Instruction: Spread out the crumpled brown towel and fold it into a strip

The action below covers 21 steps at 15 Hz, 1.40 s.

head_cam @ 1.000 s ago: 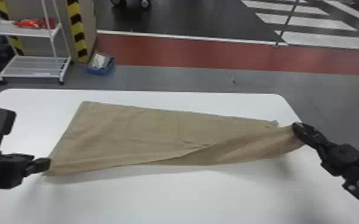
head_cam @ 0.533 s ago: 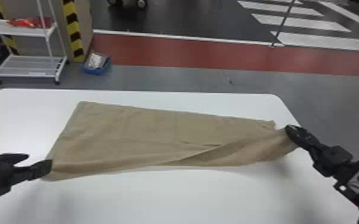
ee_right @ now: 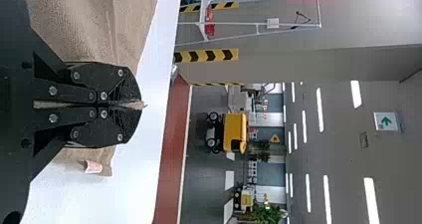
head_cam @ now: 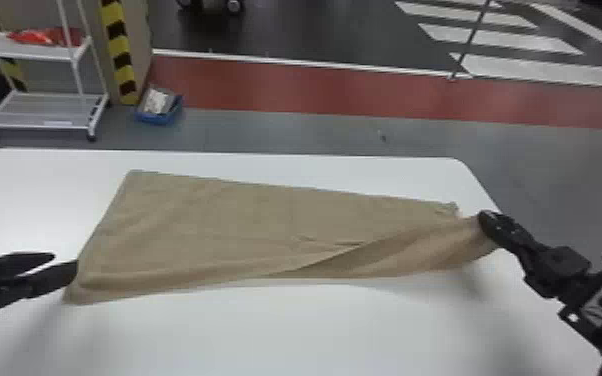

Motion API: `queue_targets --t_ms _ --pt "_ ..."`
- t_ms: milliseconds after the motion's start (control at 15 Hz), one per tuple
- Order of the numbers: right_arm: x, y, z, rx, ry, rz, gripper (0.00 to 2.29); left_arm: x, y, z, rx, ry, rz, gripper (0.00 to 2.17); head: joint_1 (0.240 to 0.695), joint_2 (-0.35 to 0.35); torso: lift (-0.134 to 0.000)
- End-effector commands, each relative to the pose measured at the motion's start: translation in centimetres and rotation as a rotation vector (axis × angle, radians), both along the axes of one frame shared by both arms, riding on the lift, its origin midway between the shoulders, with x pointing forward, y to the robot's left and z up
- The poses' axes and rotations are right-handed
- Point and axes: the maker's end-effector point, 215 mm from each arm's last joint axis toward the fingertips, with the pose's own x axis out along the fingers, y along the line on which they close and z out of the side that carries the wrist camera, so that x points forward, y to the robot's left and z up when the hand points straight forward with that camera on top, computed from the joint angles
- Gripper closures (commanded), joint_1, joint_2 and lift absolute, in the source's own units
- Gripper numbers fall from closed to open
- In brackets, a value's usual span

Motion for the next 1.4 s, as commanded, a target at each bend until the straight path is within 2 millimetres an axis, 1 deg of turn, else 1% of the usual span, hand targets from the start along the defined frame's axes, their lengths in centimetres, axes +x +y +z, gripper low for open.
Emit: queue_targets --t_ms 0,200,333,600,867,1000,1133,1200,1267,1333 --pt "-0.2 -0.2 0.0 0.001 0.0 -0.004 1.89 -1.0 1.3 -1.3 0.02 0.031 0.012 0.6 0.695 -0.19 -0.123" --pt "-0.1 -0.1 0.0 0.003 -0.001 -0.003 1.89 -2.0 1.9 -2.3 0.021 0.053 0.019 0.6 0.695 -0.183 -0.123" --pt "0.0 0.1 -0.1 0.007 0.001 0.001 1.89 -2.5 1.8 -3.1 0.02 0.076 0.019 0.6 0.695 -0.176 -0.123" --pt "-0.3 -0.2 -0.2 0.004 0.005 -0.004 1.89 -2.8 0.5 -3.5 -0.005 0.085 0.005 0.6 0.695 -0.177 -0.123" --pt "-0.4 -0.3 -0.3 0.002 0.007 -0.005 1.89 -2.9 -1.2 -3.8 -0.019 0.089 -0.015 0.6 0.695 -0.198 -0.123" --pt "-0.4 -0.4 -0.3 0.004 0.007 -0.007 1.89 -2.8 -1.6 -4.0 -0.011 0.089 -0.022 0.6 0.695 -0.21 -0.123" --pt "-0.5 -0.4 -0.4 0.004 0.009 -0.007 1.89 -2.8 -1.4 -4.2 0.003 0.09 -0.018 0.6 0.695 -0.216 -0.123" --pt "-0.5 -0.5 -0.3 0.005 0.006 -0.009 1.89 -2.8 -1.4 -4.2 0.004 0.09 -0.018 0.79 0.695 -0.217 -0.123" --pt "-0.5 -0.5 -0.2 0.006 0.005 -0.009 1.89 -2.7 -1.2 -4.0 0.006 0.085 -0.012 1.13 0.695 -0.218 -0.123" --pt "-0.4 -0.5 -0.2 0.008 0.004 -0.009 1.89 -2.6 -1.2 -3.7 0.003 0.08 -0.012 1.4 0.695 -0.217 -0.123"
